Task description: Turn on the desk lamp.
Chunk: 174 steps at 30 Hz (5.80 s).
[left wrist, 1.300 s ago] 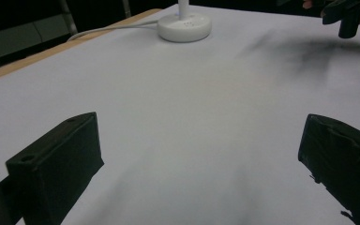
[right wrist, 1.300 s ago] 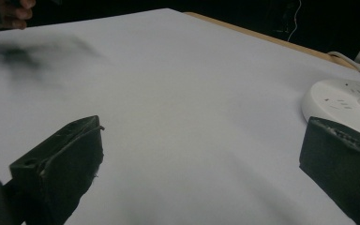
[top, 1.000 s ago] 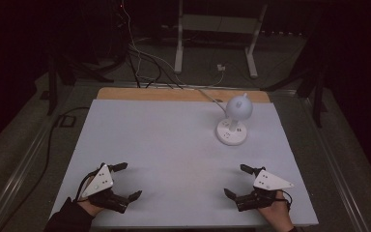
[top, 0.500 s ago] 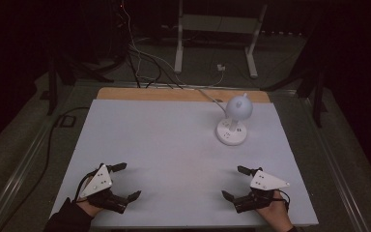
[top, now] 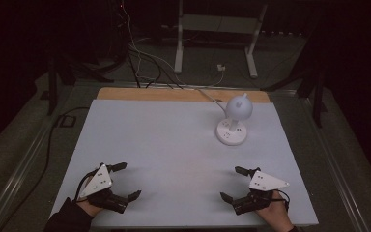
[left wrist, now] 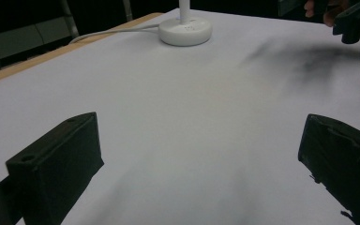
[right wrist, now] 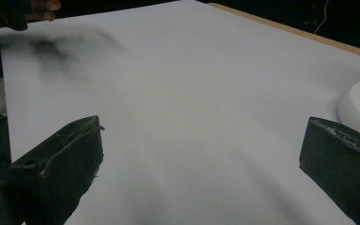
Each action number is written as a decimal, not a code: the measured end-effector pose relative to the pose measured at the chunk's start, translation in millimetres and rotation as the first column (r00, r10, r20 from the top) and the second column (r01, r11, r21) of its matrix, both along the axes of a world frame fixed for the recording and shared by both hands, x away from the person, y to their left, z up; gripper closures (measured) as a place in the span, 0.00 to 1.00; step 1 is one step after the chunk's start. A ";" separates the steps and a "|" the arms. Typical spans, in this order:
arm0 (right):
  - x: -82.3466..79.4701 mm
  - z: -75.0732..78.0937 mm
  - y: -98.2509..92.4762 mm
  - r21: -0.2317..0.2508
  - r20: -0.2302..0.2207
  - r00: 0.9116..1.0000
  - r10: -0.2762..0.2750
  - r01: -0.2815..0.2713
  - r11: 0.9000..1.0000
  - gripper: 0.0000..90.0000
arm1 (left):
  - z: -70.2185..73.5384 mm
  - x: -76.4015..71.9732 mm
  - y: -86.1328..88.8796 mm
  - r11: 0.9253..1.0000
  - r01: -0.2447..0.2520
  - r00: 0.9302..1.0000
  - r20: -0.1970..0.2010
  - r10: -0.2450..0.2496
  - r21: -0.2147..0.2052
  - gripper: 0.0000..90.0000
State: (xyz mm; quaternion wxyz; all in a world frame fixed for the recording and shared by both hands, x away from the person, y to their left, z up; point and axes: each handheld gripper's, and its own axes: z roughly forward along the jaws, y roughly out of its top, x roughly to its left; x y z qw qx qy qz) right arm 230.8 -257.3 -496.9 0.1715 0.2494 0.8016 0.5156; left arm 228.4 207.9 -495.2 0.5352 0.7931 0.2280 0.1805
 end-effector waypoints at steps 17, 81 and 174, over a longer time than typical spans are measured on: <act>6.5 25.1 1.0 0.031 0.012 0.999 -0.034 0.033 0.999 0.00 | 0.1 0.4 0.3 1.000 0.000 1.000 -0.003 0.000 -0.006 0.00; 100.1 66.6 -3.2 0.017 -0.035 0.981 -0.189 0.189 0.982 0.00 | 0.7 -1.1 0.2 1.000 0.007 1.000 -0.006 -0.007 0.000 0.00; 169.6 -6.0 -23.0 -0.228 -0.125 0.834 -0.538 0.504 0.833 1.00 | 0.0 -0.9 -0.8 1.000 0.013 1.000 -0.014 -0.013 -0.005 0.00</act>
